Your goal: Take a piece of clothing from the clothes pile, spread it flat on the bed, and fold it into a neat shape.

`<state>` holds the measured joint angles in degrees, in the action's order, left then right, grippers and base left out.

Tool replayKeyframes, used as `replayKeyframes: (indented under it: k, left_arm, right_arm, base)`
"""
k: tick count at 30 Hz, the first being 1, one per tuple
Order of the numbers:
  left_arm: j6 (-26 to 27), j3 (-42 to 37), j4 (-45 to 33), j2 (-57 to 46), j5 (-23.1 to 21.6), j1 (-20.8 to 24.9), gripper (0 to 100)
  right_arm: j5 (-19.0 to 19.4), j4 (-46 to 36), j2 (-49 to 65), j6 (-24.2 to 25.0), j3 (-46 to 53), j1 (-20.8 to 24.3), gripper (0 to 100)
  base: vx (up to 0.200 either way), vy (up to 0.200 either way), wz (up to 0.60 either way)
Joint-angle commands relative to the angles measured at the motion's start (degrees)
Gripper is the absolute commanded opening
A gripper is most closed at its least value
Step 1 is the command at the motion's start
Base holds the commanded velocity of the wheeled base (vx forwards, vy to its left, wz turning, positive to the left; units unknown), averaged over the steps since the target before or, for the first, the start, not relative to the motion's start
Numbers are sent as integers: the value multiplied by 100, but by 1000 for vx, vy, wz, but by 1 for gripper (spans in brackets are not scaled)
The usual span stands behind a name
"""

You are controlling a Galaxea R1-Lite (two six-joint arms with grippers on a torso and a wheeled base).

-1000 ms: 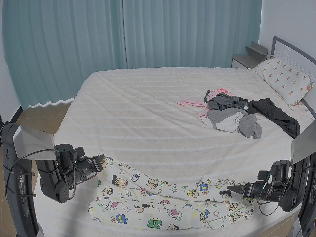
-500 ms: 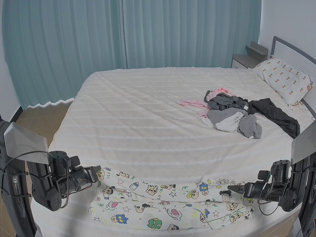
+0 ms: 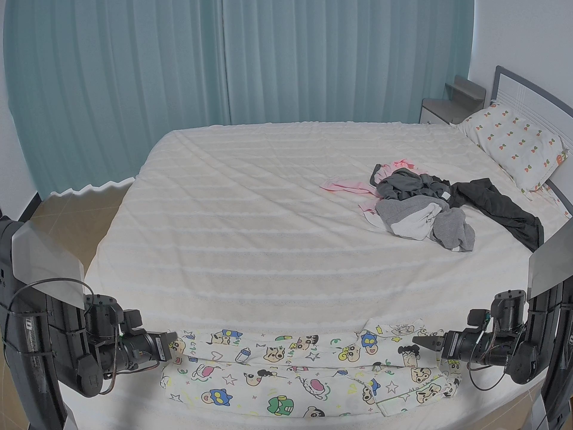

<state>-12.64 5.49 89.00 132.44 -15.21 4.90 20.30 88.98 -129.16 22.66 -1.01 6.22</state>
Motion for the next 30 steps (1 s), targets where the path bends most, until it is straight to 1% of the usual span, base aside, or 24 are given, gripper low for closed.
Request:
replayKeyframes:
  k: [1,4,12,13,18,19,20,24,27,28,29,30]
  left_arm:
    - [245,-48,100,643,27,-15,0]
    - [403,5,100,968,54,-15,0]
    - [429,67,100,977,54,-7,0]
    - [429,67,100,977,54,-15,100]
    - [341,5,100,915,62,-200,100]
    - [183,-30,100,810,45,-341,100]
    - [86,-56,100,766,36,-385,100]
    - [-933,-171,100,186,-157,-657,100]
    - [-1786,-355,100,-368,-570,-956,100]
    - [-1786,-355,100,-368,-570,-956,100]
    - [-2524,-469,100,-763,-931,-1176,100]
    - [-3086,-496,100,-1001,-1142,-1255,100]
  right_arm:
    - [1,49,-22,1,84,2,100]
    - [1,49,-22,1,84,2,100]
    - [-8,49,-48,1,84,11,100]
    - [-8,49,-48,1,84,11,100]
    - [-17,49,-22,1,84,11,100]
    - [-35,49,-4,1,75,11,100]
    - [-35,49,5,10,84,11,100]
    - [-35,58,14,19,84,64,100]
    - [-43,58,330,124,75,37,100]
    - [-43,58,330,124,75,37,100]
    - [-43,58,646,265,84,11,100]
    - [-35,58,813,379,84,2,100]
  base:
    - [0,0,0]
    - [0,0,0]
    - [0,0,0]
    - [0,0,0]
    - [0,0,0]
    - [0,0,0]
    - [0,0,0]
    - [0,0,0]
    - [0,0,0]
    - [0,0,0]
    - [0,0,0]
    - [0,0,0]
